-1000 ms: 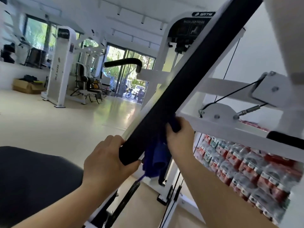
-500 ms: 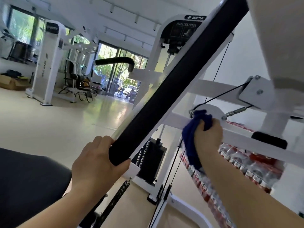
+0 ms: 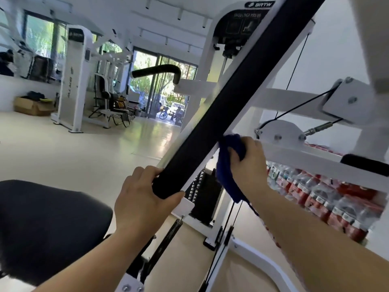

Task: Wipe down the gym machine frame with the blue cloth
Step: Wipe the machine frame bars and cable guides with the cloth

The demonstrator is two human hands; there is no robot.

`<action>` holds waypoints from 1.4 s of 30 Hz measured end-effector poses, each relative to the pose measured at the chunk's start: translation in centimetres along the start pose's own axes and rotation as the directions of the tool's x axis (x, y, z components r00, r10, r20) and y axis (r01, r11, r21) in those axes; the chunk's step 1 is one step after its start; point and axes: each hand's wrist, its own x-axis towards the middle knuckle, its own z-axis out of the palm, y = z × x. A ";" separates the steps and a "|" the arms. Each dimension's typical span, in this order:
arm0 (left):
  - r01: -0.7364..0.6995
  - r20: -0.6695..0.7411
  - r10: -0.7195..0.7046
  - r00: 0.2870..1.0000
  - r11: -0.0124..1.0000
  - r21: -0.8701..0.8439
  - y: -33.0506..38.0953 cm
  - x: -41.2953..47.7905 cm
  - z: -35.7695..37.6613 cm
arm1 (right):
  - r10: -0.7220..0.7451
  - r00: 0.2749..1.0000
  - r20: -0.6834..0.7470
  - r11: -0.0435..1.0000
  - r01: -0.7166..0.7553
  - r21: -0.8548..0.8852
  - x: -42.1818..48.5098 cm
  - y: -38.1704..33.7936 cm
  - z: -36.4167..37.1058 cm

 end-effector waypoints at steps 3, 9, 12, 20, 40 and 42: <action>-0.005 0.001 0.005 1.000 1.000 0.002 0.0 0.0 -0.2 | -0.040 0.997 0.071 0.999 0.037 0.037 -0.8 -1.1 1.4; -0.001 0.003 0.001 1.000 1.000 0.010 0.1 -0.4 -0.2 | 0.154 0.979 -0.135 0.982 -0.136 0.129 0.8 2.0 -2.7; 0.010 -0.007 -0.010 1.000 1.000 0.014 0.4 -0.6 -0.1 | 0.363 0.883 -0.298 0.932 -0.341 0.124 1.9 4.8 -5.6; 0.114 0.010 -0.115 0.993 0.992 0.053 1.8 -1.8 0.2 | 0.485 0.871 -0.073 0.862 -0.462 0.211 -0.5 5.9 -4.7; 0.147 0.735 0.178 0.654 0.923 -0.354 6.9 -14.7 8.1 | 0.510 0.518 0.686 0.416 -0.847 0.330 -19.1 7.7 -12.8; 0.190 0.771 0.166 0.615 0.918 -0.349 7.0 -17.0 9.5 | 0.497 0.496 0.712 0.424 -0.855 0.299 -21.4 8.5 -13.9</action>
